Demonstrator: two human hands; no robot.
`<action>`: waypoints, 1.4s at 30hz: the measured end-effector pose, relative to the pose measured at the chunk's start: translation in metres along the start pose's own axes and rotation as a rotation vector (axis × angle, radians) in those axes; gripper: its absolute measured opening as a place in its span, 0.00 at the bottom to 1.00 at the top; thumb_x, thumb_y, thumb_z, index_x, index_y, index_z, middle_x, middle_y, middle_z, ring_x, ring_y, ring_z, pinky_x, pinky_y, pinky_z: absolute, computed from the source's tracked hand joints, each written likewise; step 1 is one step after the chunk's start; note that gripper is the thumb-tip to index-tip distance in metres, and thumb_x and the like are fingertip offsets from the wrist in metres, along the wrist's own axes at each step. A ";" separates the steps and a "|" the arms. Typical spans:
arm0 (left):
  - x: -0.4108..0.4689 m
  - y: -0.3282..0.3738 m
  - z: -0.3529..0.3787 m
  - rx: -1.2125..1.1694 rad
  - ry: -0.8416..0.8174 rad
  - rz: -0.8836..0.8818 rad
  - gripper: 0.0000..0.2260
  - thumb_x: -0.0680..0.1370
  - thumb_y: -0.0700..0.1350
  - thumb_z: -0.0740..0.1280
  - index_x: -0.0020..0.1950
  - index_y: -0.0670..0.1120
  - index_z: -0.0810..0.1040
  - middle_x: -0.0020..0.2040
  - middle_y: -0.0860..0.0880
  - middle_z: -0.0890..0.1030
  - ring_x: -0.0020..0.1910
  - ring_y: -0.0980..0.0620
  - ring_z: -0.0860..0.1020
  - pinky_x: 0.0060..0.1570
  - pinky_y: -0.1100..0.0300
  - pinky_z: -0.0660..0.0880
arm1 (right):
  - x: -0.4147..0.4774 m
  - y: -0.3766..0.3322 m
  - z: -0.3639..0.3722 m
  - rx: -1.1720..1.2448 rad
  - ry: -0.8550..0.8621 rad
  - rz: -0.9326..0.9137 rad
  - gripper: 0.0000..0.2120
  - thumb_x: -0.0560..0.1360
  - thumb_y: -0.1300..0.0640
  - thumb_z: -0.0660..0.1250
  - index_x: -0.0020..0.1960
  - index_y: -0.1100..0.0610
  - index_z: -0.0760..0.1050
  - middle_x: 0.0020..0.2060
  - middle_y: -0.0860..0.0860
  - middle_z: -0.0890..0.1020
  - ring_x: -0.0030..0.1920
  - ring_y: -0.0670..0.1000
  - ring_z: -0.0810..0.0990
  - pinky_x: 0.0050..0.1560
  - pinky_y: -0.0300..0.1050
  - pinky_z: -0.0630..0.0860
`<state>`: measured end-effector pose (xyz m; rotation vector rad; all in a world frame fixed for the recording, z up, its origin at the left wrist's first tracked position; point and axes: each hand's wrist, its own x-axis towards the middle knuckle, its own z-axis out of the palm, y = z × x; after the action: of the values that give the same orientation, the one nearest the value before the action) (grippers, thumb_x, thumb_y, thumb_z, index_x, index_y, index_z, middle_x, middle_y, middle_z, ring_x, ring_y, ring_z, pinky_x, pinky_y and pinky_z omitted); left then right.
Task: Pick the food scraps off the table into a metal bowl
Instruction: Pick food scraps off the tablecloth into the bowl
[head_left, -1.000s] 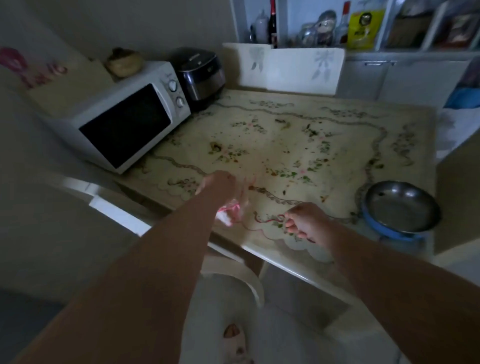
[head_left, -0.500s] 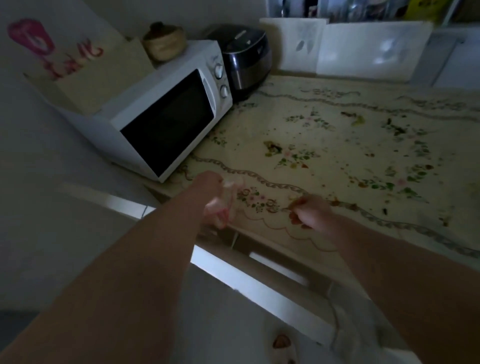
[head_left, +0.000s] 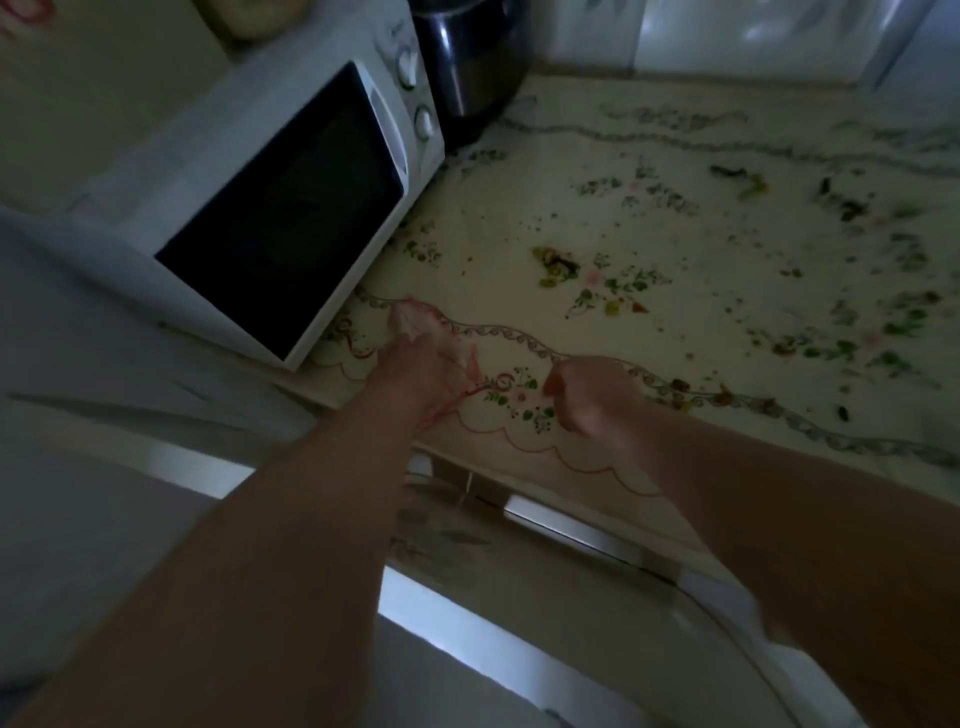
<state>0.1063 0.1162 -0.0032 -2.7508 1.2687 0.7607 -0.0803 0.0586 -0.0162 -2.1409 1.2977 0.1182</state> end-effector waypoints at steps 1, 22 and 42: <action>0.010 -0.006 0.009 0.027 0.015 0.026 0.36 0.58 0.65 0.64 0.62 0.48 0.76 0.66 0.43 0.75 0.63 0.40 0.75 0.59 0.41 0.74 | 0.004 -0.003 0.001 -0.070 0.003 -0.018 0.15 0.76 0.64 0.60 0.59 0.55 0.79 0.58 0.54 0.79 0.58 0.55 0.78 0.57 0.46 0.76; 0.152 0.016 0.026 0.100 0.268 -0.070 0.28 0.82 0.53 0.45 0.79 0.43 0.46 0.80 0.44 0.45 0.79 0.46 0.42 0.75 0.43 0.43 | 0.086 -0.019 -0.001 -0.519 0.020 -0.181 0.21 0.76 0.50 0.65 0.67 0.55 0.70 0.59 0.51 0.74 0.61 0.55 0.70 0.59 0.52 0.66; 0.121 0.172 0.071 0.206 0.171 0.785 0.27 0.81 0.38 0.53 0.80 0.48 0.49 0.80 0.49 0.48 0.79 0.50 0.46 0.75 0.48 0.43 | 0.047 0.083 -0.067 -0.276 0.227 0.069 0.23 0.76 0.63 0.59 0.66 0.44 0.74 0.60 0.55 0.77 0.60 0.54 0.75 0.62 0.48 0.70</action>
<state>0.0192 -0.0703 -0.0874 -2.1484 2.3468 0.3600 -0.1408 -0.0416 -0.0187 -2.3975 1.5629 0.0887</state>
